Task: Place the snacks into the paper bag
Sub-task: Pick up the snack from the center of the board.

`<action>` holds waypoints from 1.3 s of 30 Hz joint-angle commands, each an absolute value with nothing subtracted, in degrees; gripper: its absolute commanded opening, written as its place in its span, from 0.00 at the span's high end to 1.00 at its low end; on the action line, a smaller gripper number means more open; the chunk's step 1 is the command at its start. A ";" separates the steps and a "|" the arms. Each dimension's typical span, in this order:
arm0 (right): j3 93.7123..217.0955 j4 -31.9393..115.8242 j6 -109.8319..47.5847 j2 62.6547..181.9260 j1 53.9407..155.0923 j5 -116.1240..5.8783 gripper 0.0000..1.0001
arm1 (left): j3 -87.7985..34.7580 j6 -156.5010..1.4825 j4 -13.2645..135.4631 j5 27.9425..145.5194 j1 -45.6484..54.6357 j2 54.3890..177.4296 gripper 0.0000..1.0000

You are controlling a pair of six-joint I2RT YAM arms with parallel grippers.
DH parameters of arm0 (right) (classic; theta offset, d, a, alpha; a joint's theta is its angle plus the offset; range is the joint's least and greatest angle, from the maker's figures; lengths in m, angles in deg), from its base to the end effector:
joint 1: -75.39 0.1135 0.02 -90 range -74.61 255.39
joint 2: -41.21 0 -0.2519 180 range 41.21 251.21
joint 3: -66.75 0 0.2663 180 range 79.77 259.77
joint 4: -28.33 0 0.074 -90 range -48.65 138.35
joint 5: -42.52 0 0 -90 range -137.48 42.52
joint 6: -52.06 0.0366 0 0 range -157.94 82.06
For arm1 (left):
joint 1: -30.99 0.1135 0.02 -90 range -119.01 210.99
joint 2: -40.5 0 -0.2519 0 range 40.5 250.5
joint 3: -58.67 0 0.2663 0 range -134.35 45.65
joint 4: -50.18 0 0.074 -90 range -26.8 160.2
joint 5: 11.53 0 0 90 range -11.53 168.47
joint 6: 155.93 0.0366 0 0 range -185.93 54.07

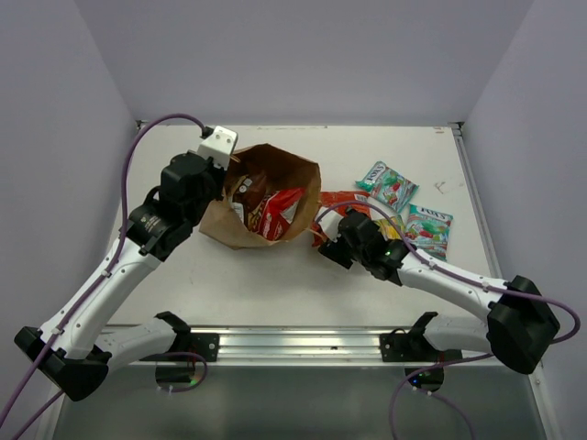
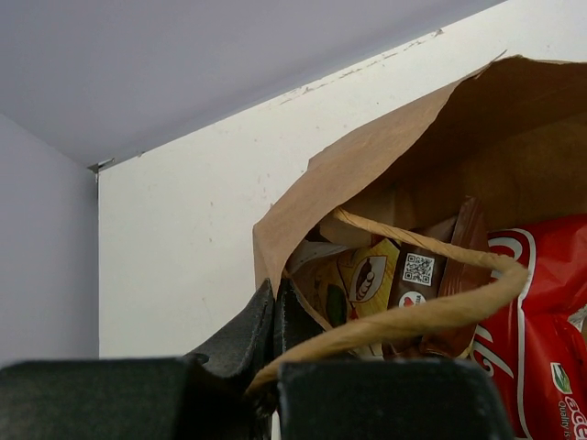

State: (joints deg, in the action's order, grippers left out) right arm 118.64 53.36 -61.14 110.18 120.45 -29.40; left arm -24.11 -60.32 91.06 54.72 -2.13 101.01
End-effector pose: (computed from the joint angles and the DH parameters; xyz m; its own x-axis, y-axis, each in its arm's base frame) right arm 0.1951 0.1795 0.1975 -0.2343 -0.7650 -0.5999 -0.6556 0.5800 -0.4835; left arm 0.2127 -0.1211 0.3994 -0.2484 0.2689 -0.9306 0.2057 0.9534 0.2206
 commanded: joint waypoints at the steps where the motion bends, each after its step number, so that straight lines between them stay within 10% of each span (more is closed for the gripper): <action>1: 118.88 48.29 -62.28 111.26 118.99 -31.66 0.16 | -25.98 -59.51 89.13 55.27 -1.62 100.01 1.00; 13: 120.64 52.50 -62.37 106.34 118.63 -29.11 1.00 | -26.16 -58.99 89.04 55.53 -1.62 100.00 1.00; 39: 149.45 79.39 -57.64 92.97 118.54 -18.58 1.00 | -27.04 -57.32 89.04 55.18 -1.61 100.18 1.00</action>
